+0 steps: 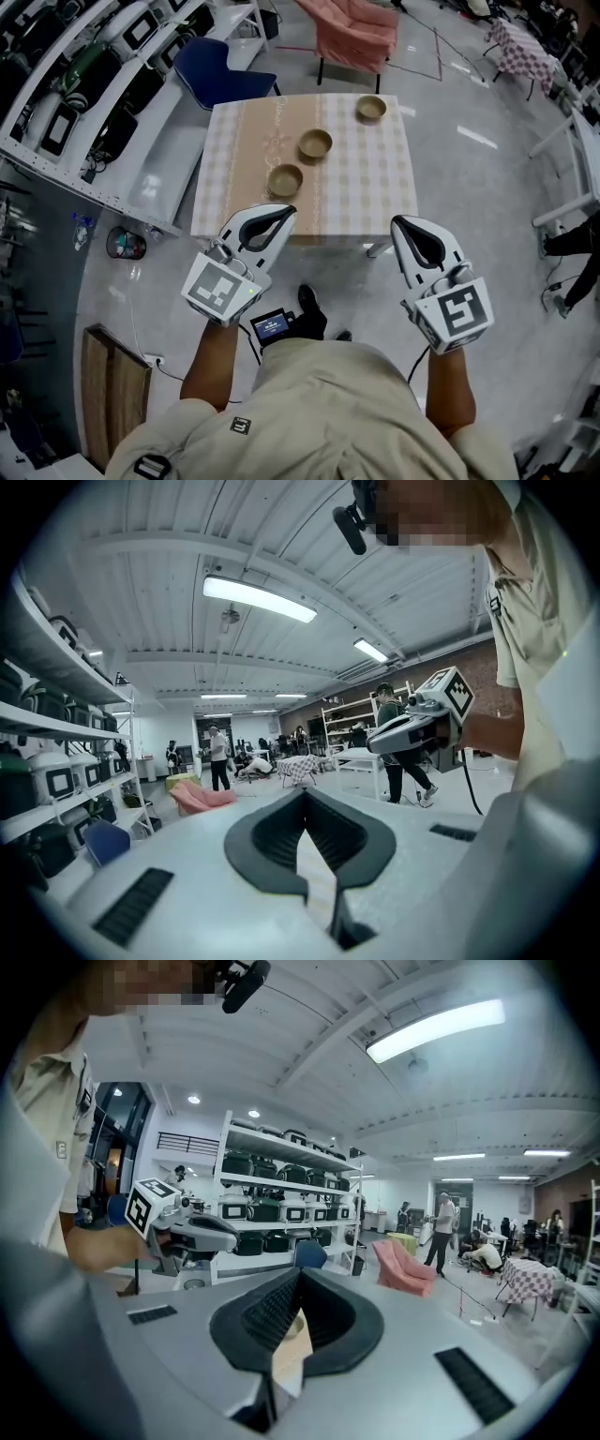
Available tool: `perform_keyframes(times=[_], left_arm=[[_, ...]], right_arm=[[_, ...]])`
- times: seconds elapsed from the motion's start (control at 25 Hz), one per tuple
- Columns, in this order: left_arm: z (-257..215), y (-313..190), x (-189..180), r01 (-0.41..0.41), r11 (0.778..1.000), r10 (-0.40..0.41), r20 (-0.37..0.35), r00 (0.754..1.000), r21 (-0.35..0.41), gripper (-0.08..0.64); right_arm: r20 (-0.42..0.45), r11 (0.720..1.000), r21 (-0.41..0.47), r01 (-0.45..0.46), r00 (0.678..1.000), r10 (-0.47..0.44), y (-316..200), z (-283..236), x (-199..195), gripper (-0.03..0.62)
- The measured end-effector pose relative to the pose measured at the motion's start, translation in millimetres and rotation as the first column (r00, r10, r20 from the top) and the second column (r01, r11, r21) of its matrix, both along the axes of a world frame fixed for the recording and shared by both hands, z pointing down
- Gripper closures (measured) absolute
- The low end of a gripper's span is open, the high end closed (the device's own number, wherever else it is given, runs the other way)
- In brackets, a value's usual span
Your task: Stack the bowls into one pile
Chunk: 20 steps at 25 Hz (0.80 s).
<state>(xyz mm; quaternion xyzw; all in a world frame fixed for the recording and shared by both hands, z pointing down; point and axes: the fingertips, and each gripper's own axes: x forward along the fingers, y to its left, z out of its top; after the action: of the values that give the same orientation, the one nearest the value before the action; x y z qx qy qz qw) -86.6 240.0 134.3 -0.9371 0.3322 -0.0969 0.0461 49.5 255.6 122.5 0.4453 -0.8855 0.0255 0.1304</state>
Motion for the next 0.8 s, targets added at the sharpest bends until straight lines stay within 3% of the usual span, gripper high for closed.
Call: perform_keyframes(times=[0.32, 0.48, 0.8], left_arm=[[17.3, -89.0, -40.0, -0.006, 1.000, 0.005, -0.025, 1.000, -0.026, 0.554], [28.7, -123.2, -55.2, -0.017, 0.999, 0.016, -0.004, 1.000, -0.040, 0.554], [66.1, -170.2, -81.4, 0.031, 0.994, -0.030, 0.012, 0.999, -0.101, 0.554]], right_arm=[[-0.022, 1.000, -0.003, -0.031, 0.999, 0.031, -81.6, 3.8, -39.7, 0.589], [-0.023, 0.999, 0.000, -0.049, 0.999, 0.049, -111.0, 6.4, -51.2, 0.589], [-0.018, 0.998, -0.040, -0.056, 0.998, 0.056, -163.0, 23.3, -64.9, 0.589]])
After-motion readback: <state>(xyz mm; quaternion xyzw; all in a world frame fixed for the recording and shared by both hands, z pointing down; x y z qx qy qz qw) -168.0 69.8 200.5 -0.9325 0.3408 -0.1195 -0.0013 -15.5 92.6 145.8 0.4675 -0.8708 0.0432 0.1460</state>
